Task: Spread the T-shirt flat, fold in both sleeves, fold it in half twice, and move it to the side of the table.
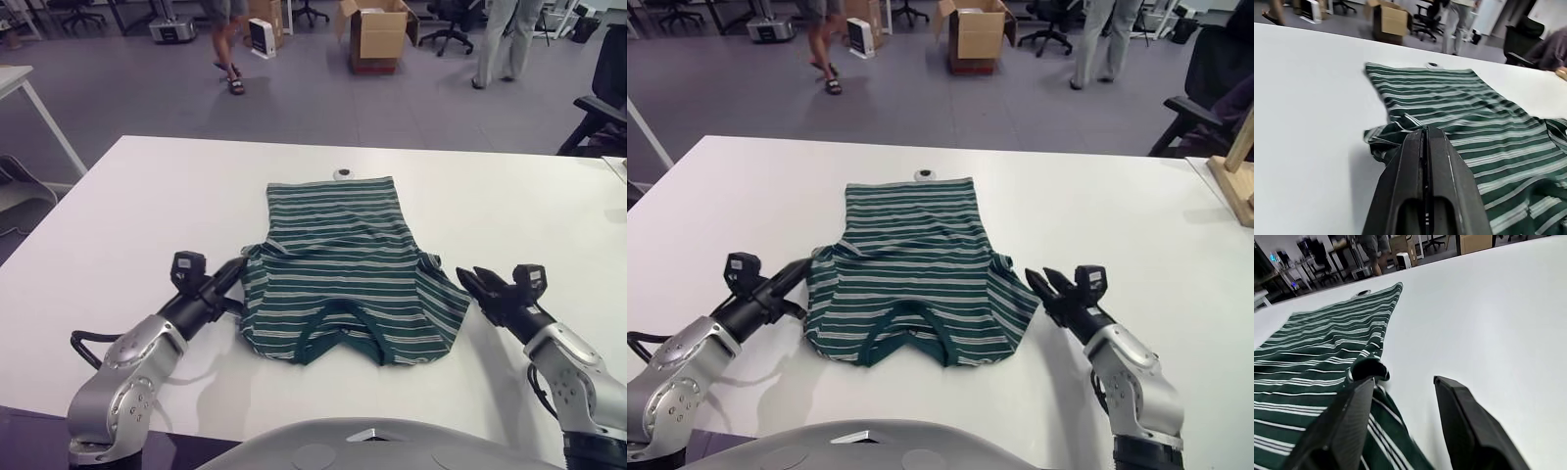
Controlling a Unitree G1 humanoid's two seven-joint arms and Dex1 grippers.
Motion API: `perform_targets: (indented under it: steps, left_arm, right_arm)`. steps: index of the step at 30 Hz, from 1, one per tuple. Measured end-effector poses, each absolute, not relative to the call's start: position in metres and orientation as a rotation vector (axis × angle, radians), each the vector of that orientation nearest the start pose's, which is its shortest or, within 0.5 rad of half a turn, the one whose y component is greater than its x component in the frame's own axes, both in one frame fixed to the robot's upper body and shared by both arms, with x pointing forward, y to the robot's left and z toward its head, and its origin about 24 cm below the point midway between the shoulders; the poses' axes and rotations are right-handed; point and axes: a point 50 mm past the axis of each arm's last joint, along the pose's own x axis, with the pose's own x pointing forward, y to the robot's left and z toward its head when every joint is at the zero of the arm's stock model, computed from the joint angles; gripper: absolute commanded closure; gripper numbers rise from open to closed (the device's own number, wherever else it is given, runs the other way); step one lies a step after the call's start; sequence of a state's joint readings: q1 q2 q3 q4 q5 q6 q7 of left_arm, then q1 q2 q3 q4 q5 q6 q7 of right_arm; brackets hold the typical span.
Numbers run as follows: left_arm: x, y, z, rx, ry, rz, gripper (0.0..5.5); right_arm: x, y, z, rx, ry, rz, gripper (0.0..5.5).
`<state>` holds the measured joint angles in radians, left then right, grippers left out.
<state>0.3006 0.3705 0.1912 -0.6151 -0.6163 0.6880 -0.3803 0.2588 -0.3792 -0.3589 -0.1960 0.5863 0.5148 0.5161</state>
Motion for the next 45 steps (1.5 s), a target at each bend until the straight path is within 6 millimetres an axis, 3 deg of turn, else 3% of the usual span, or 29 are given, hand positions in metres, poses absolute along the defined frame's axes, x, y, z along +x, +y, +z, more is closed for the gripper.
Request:
perform_targets:
  steps: [4,8,16,21,23,28,32,37,41,45]
  left_arm:
    - [0.175,0.176,0.084,-0.170,0.340,-0.535,5.49]
    - [0.170,0.160,0.084,-0.165,0.357,-0.606,5.49]
    - [0.164,0.147,0.061,-0.071,0.466,-0.657,5.50]
    - [0.162,0.139,0.054,-0.056,0.484,-0.688,5.50]
    - [0.162,0.137,0.053,-0.051,0.485,-0.692,5.50]
    - [0.161,0.128,0.049,-0.033,0.491,-0.726,4.73]
    - [0.156,0.121,0.045,-0.004,0.521,-0.768,4.16]
    - [0.155,0.129,0.038,0.063,0.579,-0.755,3.37]
    - [0.148,0.128,0.044,0.056,0.590,-0.831,2.66]
    - [0.151,0.129,0.081,-0.068,0.461,-0.901,2.01]
  right_arm:
    - [0.161,-0.270,0.025,0.341,0.446,0.189,3.22]
    - [0.157,-0.268,0.021,0.347,0.469,0.192,3.22]
    - [0.159,-0.255,0.022,0.561,0.449,0.185,4.82]
    - [0.165,-0.250,0.027,0.584,0.424,0.193,5.46]
    - [0.165,-0.243,0.029,0.597,0.421,0.230,5.46]
    - [0.172,-0.221,0.049,0.604,0.356,0.381,5.50]
    - [0.173,-0.194,0.052,0.448,0.404,0.548,5.50]
    - [0.166,-0.168,0.048,0.263,0.459,0.748,5.50]
    - [0.165,-0.170,0.035,0.078,0.524,0.757,4.65]
    - [0.162,-0.167,0.050,0.083,0.482,0.875,3.97]
